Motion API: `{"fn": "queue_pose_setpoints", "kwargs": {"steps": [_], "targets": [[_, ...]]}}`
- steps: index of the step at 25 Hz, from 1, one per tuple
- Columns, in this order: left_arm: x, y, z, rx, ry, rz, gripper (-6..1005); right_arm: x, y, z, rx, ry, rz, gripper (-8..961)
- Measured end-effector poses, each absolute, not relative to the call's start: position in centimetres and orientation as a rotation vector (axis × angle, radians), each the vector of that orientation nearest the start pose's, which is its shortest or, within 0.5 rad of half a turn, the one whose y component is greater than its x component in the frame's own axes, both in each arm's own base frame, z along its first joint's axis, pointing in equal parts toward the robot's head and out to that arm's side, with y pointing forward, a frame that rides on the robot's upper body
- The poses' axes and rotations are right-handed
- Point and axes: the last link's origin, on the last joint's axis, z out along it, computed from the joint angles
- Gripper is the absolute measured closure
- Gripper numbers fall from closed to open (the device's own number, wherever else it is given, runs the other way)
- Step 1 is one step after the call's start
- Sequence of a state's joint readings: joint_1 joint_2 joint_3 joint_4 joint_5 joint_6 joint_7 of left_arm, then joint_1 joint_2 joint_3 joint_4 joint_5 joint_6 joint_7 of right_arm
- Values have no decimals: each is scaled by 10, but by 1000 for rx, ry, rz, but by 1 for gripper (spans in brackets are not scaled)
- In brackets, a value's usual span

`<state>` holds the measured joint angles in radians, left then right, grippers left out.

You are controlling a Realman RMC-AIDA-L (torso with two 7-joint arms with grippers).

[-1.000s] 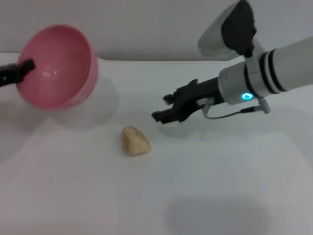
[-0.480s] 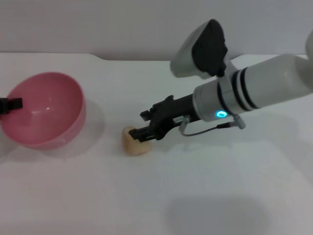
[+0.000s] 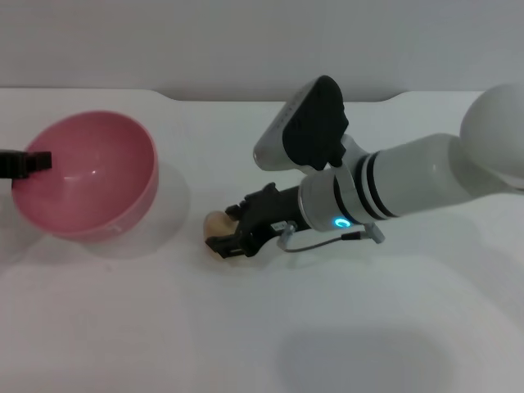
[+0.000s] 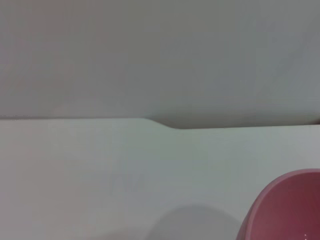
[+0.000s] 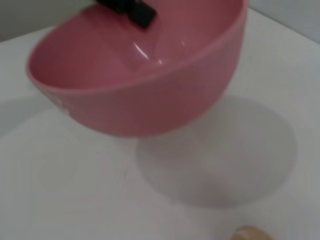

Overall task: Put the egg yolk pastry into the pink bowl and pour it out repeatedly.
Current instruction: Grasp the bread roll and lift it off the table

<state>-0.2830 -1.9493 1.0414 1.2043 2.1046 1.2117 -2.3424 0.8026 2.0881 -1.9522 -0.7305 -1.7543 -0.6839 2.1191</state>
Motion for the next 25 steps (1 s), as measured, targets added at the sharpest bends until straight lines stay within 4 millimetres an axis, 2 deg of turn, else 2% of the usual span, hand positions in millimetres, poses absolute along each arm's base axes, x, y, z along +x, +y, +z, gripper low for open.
{"fn": "queue_pose_setpoints", "kwargs": {"steps": [6, 13, 17, 20, 22, 25], "targets": [[-300, 348, 100, -2157, -1221, -257, 977, 153, 368, -149, -2780, 646, 47, 391], [-297, 350, 100, -2161, -1207, -259, 976, 158, 368, -148, -2756, 735, 95, 394], [-297, 351, 100, -2158, -1200, -260, 976, 163, 370, -140, -2722, 813, 152, 503], [-295, 353, 99, -2161, -1191, -254, 977, 171, 374, -125, -2669, 919, 245, 590], [-294, 355, 95, -2167, -1184, -237, 977, 180, 376, -108, -2637, 976, 333, 630], [-288, 359, 84, -2184, -1173, -209, 977, 191, 382, -68, -2562, 991, 526, 654]]}}
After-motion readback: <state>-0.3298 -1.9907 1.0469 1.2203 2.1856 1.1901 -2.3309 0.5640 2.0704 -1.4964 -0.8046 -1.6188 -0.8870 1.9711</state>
